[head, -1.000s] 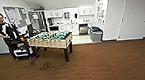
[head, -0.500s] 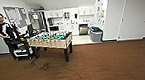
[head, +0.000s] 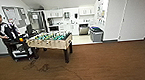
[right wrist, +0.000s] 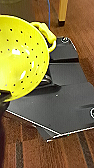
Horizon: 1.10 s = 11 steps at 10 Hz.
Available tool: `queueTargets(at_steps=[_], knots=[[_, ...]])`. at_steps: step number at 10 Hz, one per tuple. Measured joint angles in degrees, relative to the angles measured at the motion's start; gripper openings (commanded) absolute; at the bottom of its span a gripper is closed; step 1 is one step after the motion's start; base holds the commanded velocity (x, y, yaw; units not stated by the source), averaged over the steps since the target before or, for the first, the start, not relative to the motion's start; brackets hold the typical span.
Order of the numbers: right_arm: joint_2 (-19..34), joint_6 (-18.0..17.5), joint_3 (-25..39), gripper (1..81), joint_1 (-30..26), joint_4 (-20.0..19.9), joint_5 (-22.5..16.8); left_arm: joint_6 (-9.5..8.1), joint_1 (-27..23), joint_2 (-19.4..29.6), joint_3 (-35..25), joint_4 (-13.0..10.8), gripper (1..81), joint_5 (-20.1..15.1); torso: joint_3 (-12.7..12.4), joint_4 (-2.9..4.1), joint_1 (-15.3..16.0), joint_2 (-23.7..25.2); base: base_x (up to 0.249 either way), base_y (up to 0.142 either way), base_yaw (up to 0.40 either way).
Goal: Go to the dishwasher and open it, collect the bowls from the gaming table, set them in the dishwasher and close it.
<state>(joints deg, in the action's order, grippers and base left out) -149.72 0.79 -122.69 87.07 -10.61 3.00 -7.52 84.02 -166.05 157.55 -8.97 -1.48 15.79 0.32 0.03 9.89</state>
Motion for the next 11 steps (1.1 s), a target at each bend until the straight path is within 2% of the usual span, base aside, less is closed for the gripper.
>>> queueTargets(at_steps=[5,11], knots=[[0.0,0.0,0.0,1.0,0.3,0.0,-0.1,0.00,0.4,0.0,0.0,0.0,1.0,0.0,-0.6,0.00,0.0,0.0,0.102,0.000,0.000],[0.0,0.0,0.0,1.0,0.9,0.1,-0.6,0.02,1.1,0.0,0.0,0.0,1.0,-0.2,-8.0,0.00,0.0,0.0,0.113,0.000,0.000]])
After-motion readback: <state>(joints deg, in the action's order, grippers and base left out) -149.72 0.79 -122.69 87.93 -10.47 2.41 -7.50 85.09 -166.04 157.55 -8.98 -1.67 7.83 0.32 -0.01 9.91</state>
